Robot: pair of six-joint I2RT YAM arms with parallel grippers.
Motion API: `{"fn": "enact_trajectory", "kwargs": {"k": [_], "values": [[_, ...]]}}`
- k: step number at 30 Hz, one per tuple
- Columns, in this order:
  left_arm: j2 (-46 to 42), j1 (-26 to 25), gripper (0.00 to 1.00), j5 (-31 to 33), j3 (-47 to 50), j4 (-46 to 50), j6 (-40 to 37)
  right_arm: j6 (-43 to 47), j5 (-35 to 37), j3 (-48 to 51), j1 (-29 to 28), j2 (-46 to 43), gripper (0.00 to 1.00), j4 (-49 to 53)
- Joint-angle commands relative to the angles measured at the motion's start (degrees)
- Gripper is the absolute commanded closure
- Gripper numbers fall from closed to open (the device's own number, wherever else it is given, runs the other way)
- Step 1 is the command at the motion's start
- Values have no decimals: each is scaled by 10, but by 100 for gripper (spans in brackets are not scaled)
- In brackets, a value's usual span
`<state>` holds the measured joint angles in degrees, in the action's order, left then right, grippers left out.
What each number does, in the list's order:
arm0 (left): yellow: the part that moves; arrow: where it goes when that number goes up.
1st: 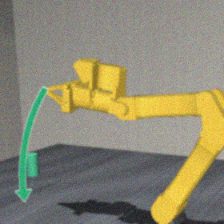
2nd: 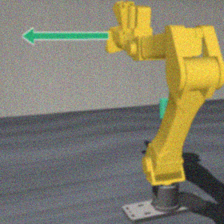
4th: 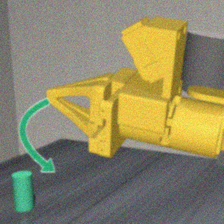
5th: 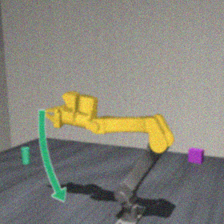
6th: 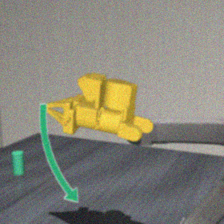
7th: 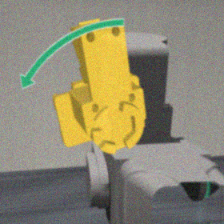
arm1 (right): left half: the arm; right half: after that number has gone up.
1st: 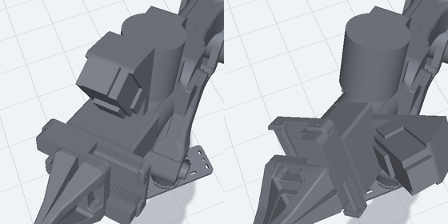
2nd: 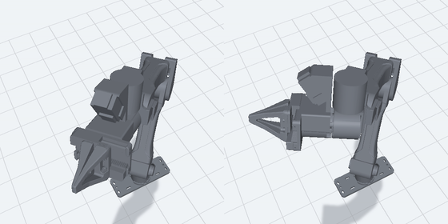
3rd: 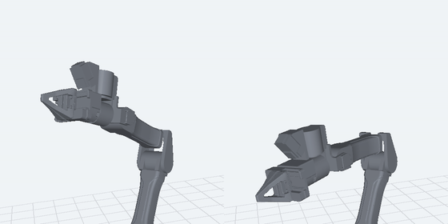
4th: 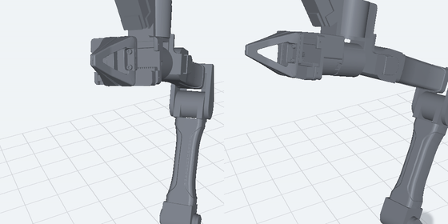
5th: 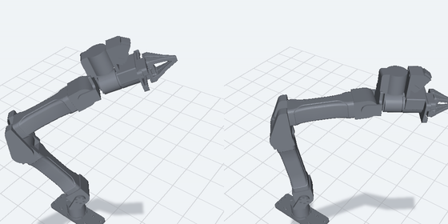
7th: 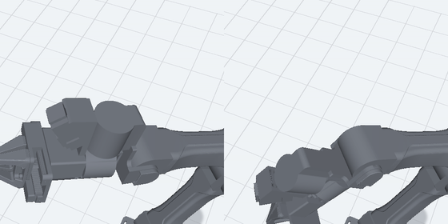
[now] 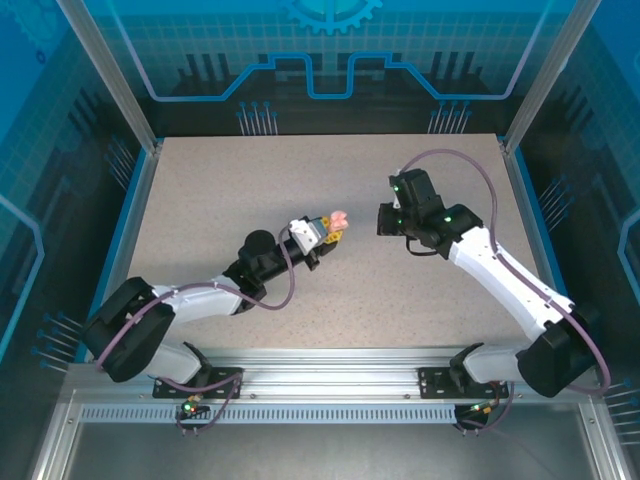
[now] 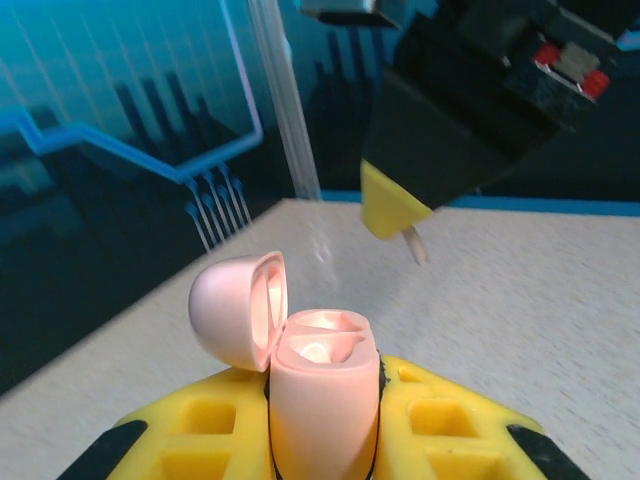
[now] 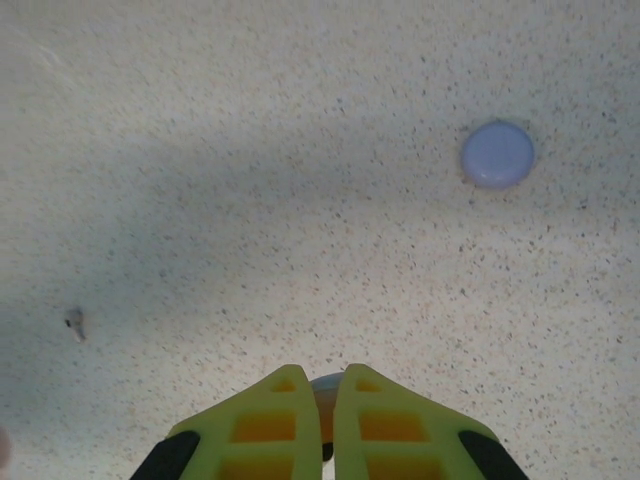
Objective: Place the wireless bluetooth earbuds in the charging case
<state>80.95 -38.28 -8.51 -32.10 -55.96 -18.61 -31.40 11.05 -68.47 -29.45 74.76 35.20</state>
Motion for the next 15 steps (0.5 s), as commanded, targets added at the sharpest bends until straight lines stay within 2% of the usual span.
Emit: {"fn": "enact_trajectory", "kwargs": {"k": [1,10,15], "values": [[-20,-6,100,41,-29,-54,-74,9,-11,-4,9,-32,93,-35],[-12,-8,100,26,-69,-56,-115,42,-39,41,8,-99,93,-168],[0,-8,100,20,-74,-48,-138,41,-58,44,8,-115,93,-200]]}}
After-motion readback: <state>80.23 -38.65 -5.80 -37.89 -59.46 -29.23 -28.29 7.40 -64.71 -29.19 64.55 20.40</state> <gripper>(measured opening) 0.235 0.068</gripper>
